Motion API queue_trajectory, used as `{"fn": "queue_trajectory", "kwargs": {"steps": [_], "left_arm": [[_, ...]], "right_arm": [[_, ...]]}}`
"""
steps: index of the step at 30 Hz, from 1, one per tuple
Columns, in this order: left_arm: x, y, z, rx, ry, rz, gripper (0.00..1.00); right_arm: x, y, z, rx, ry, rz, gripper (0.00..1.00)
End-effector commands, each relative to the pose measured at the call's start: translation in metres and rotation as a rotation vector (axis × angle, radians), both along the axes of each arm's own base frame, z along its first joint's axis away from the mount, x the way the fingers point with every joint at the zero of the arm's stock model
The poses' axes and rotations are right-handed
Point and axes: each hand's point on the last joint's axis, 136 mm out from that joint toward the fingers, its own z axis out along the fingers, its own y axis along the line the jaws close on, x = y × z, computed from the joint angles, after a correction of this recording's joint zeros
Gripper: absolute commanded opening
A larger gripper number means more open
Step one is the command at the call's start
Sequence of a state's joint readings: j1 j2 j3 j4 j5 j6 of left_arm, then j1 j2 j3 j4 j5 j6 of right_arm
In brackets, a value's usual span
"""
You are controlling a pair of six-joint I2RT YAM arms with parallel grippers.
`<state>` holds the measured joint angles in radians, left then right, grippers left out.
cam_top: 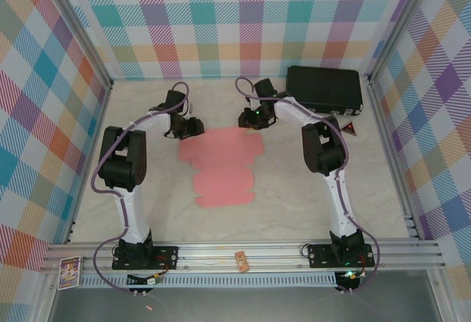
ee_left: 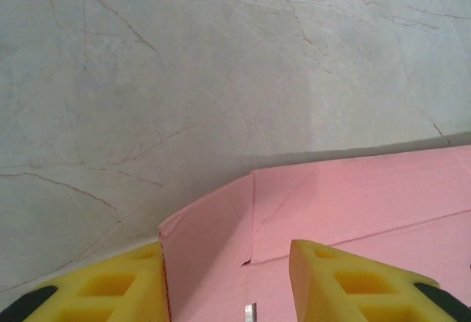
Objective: Fold the paper box
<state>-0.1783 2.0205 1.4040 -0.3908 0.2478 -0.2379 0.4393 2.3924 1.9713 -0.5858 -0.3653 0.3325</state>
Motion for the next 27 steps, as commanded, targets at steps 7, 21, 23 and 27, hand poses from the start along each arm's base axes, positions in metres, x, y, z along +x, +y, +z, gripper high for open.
{"fn": "queue_trajectory", "kwargs": {"steps": [7, 21, 23, 27], "left_arm": [[0.006, -0.028, 0.022, -0.027, -0.05, -0.105, 0.44], [0.005, -0.054, 0.01, -0.072, -0.022, -0.16, 0.45], [0.006, -0.055, 0.007, -0.077, -0.019, -0.157, 0.45], [0.006, -0.059, 0.005, -0.101, -0.012, -0.162, 0.42]], "right_arm": [[0.001, 0.021, 0.026, 0.058, -0.027, 0.034, 0.35], [-0.002, 0.041, 0.019, 0.124, 0.024, 0.057, 0.44], [-0.002, 0.041, 0.013, 0.126, 0.037, 0.051, 0.44], [-0.002, 0.042, 0.003, 0.127, 0.057, 0.043, 0.44]]}}
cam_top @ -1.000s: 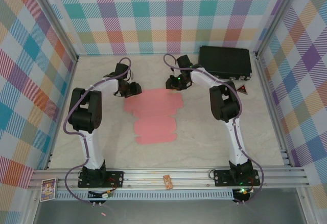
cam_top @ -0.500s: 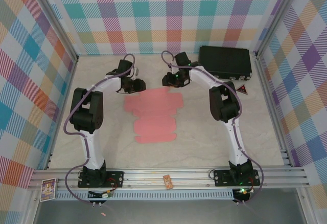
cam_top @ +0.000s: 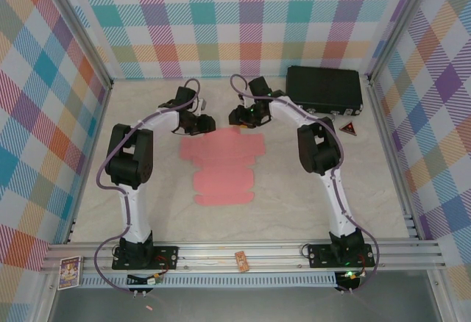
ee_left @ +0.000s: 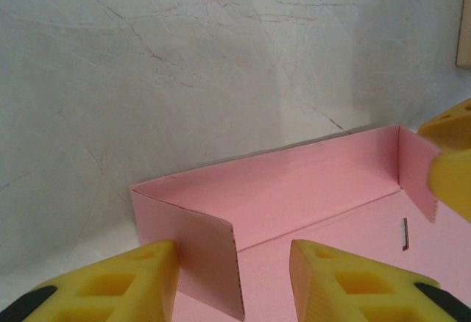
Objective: Fold the paper box
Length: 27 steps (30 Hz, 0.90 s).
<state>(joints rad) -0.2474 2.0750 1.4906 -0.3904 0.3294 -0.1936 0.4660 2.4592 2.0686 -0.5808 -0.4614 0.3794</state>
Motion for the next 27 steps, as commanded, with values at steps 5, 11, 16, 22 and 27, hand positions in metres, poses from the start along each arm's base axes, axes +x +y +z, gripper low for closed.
{"fn": "queue_trajectory", "kwargs": {"steps": [5, 11, 16, 22, 27], "left_arm": [[0.0, -0.011, -0.002, -0.046, 0.023, -0.019, 0.42], [0.003, -0.005, 0.025, -0.024, -0.027, -0.013, 0.44], [-0.002, 0.003, 0.065, 0.01, -0.103, -0.012, 0.51], [-0.031, 0.025, 0.09, 0.075, -0.141, 0.025, 0.56], [-0.071, 0.054, 0.091, 0.156, -0.11, 0.125, 0.58]], "right_arm": [[0.0, 0.009, -0.001, 0.026, 0.022, 0.003, 0.44], [0.003, -0.002, 0.031, -0.012, -0.062, -0.018, 0.44], [-0.001, -0.023, 0.068, -0.045, -0.153, -0.049, 0.47], [-0.03, -0.057, 0.085, -0.087, -0.191, -0.077, 0.5], [-0.07, -0.081, 0.072, -0.131, -0.151, -0.083, 0.5]]}}
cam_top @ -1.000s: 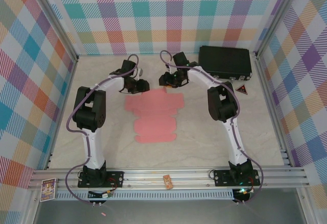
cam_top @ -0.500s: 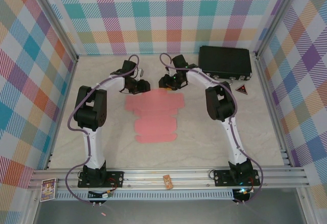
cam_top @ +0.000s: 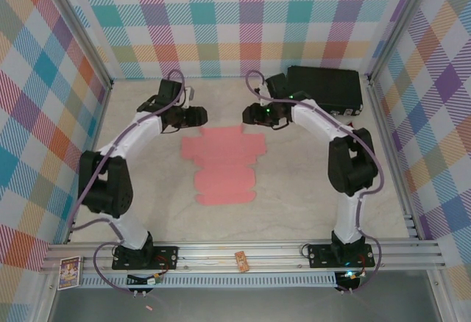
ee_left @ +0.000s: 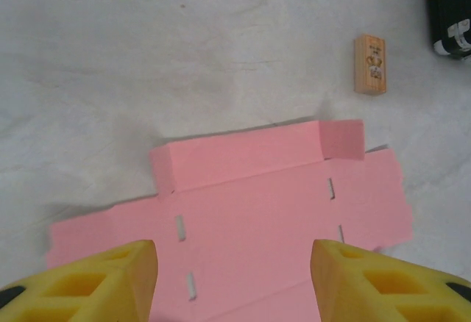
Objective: Fold the paper box
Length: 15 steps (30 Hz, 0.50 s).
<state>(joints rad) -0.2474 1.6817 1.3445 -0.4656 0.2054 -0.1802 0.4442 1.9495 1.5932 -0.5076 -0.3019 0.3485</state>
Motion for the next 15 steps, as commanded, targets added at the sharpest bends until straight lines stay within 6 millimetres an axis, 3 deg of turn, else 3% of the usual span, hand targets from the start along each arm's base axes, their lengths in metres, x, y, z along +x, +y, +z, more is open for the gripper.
{"fn": "queue_trajectory", "kwargs": {"steps": [1, 5, 8, 15], "left_arm": [[-0.037, 0.028, -0.021, 0.093, 0.096, 0.097, 0.58], [-0.075, 0.041, -0.034, 0.112, 0.169, 0.142, 0.6], [-0.093, 0.032, -0.048, 0.041, 0.21, 0.128, 0.65], [-0.104, 0.017, -0.083, -0.052, 0.289, 0.126, 0.69]], "right_arm": [[-0.024, -0.019, -0.02, -0.055, 0.034, -0.01, 0.5], [-0.055, -0.03, -0.041, -0.053, 0.104, -0.024, 0.51], [-0.071, -0.028, -0.055, -0.013, 0.159, -0.013, 0.52], [-0.08, -0.023, -0.079, 0.03, 0.212, -0.026, 0.56]]}}
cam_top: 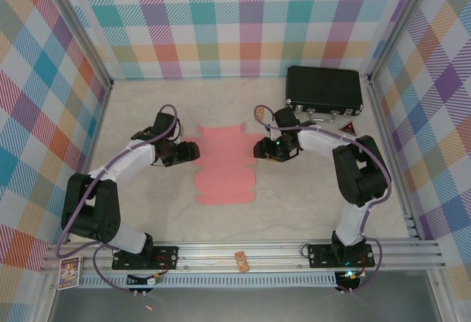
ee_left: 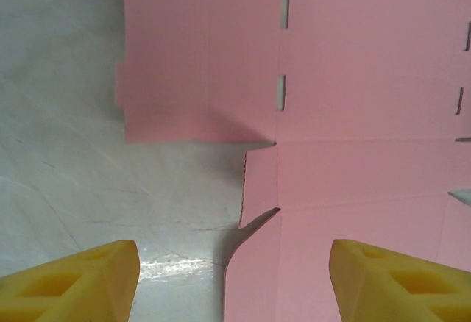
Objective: Fold the paper box
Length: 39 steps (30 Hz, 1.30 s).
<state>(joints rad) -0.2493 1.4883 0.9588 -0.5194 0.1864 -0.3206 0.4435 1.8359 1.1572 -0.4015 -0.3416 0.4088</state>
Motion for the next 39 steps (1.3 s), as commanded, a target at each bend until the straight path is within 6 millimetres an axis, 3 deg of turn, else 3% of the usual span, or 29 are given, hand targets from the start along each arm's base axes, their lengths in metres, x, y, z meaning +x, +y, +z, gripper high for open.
{"fn": "queue_trajectory", "kwargs": {"steps": [1, 5, 17, 24, 32, 39], "left_arm": [[0.003, -0.015, -0.007, -0.076, 0.009, 0.006, 0.69], [0.005, -0.022, -0.019, -0.108, 0.033, -0.002, 0.67], [0.014, -0.036, -0.036, -0.176, 0.06, -0.003, 0.61], [0.016, -0.041, -0.035, -0.206, 0.058, -0.01, 0.56], [0.017, -0.049, -0.031, -0.242, 0.056, -0.028, 0.44], [0.026, -0.057, -0.025, -0.272, 0.019, -0.047, 0.42]], "right_arm": [[0.008, 0.016, 0.01, 0.09, -0.028, -0.003, 0.56], [0.009, 0.028, 0.01, 0.134, -0.021, 0.019, 0.54], [0.011, 0.035, -0.007, 0.111, 0.017, 0.018, 0.52], [0.011, 0.04, -0.008, 0.127, 0.025, 0.024, 0.49], [0.01, 0.051, 0.005, 0.182, -0.001, 0.054, 0.42], [0.008, 0.06, 0.01, 0.211, -0.006, 0.081, 0.39]]}}
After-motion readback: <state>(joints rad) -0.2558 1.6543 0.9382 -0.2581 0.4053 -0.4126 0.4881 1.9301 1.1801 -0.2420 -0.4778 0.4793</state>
